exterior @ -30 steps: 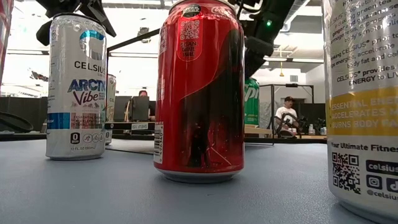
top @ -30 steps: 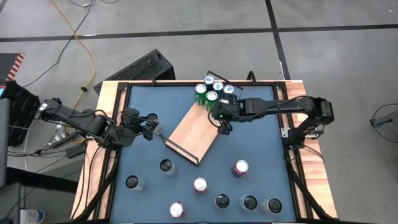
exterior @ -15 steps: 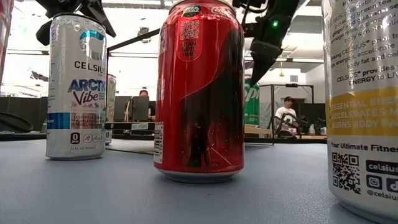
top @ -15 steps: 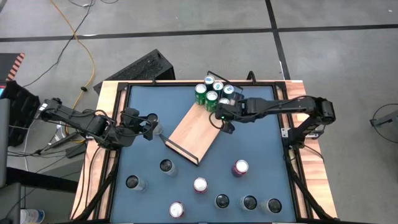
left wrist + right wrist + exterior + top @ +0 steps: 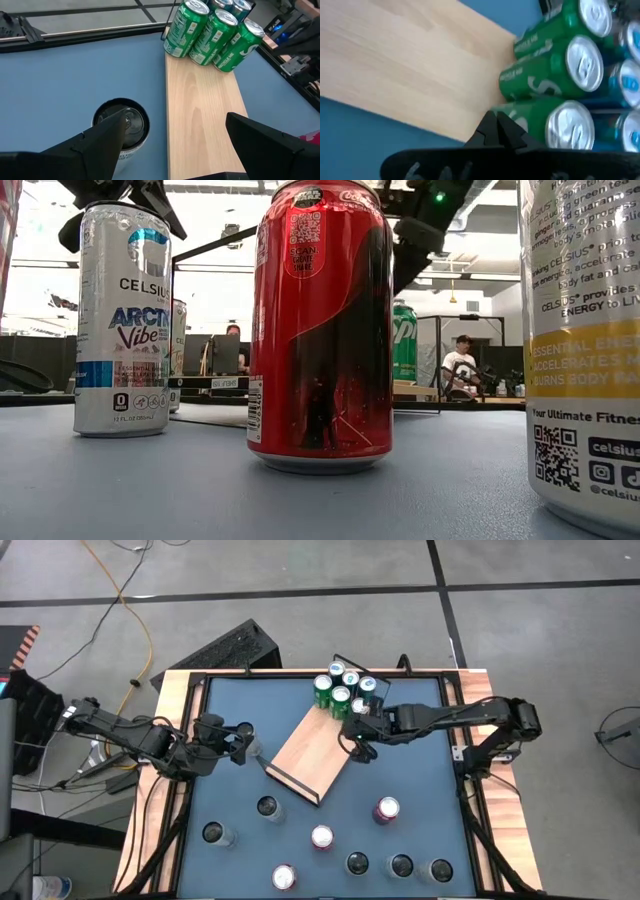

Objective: Place canned beverage on shelf
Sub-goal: Put green soda can on the shelf aligned with the other green soda cans

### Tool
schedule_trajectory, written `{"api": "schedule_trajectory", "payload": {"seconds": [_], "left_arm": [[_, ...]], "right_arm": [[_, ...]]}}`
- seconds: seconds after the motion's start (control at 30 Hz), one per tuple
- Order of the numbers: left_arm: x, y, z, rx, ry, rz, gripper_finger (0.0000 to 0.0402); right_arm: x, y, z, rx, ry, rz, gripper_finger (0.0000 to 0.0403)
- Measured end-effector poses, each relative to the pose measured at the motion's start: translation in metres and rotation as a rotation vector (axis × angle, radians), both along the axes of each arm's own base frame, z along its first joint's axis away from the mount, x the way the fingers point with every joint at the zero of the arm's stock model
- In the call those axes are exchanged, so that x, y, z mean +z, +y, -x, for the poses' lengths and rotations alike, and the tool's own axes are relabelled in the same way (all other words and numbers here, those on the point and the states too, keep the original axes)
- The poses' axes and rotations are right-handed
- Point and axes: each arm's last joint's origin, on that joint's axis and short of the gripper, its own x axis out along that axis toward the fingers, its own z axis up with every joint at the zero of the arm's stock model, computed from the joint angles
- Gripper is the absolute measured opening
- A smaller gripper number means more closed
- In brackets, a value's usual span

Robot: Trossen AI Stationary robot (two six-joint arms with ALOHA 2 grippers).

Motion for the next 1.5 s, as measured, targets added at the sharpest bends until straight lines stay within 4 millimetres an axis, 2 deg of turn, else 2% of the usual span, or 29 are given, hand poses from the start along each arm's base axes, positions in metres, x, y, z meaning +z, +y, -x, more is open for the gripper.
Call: {"api": "schedule_trajectory", "payload": {"seconds": [0.17, 0.43, 0.67, 0.87, 1.1, 1.37, 1.5], "left_arm": [[0.0, 0.0, 0.0, 0.002, -0.001, -0.003, 0.033], [-0.004, -0.002, -0.006, 0.004, 0.024, -0.004, 0.033], [-0.014, -0.007, -0.018, 0.0, 0.066, 0.019, 0.033], [-0.015, -0.008, -0.019, -0.022, 0.084, 0.033, 0.033], [-0.015, -0.008, -0.019, -0.023, 0.079, 0.034, 0.033], [-0.014, -0.008, -0.019, -0.024, 0.074, 0.039, 0.033], [-0.014, -0.008, -0.019, -0.022, 0.071, 0.039, 0.033]], "right_arm": [[0.001, -0.009, -0.006, 0.007, -0.027, 0.053, 0.0], [0.0, -0.028, -0.003, -0.039, 0.001, 0.058, 0.0], [-0.004, -0.022, 0.002, -0.034, 0.06, 0.042, 0.0], [-0.007, -0.017, 0.008, -0.046, 0.114, 0.022, 0.0], [-0.009, -0.016, 0.015, -0.141, 0.148, 0.023, 0.0], [-0.001, -0.001, 0.002, -0.007, 0.037, 0.044, 0.0], [-0.005, -0.009, -0.006, 0.011, 0.027, 0.071, 0.0]]}}
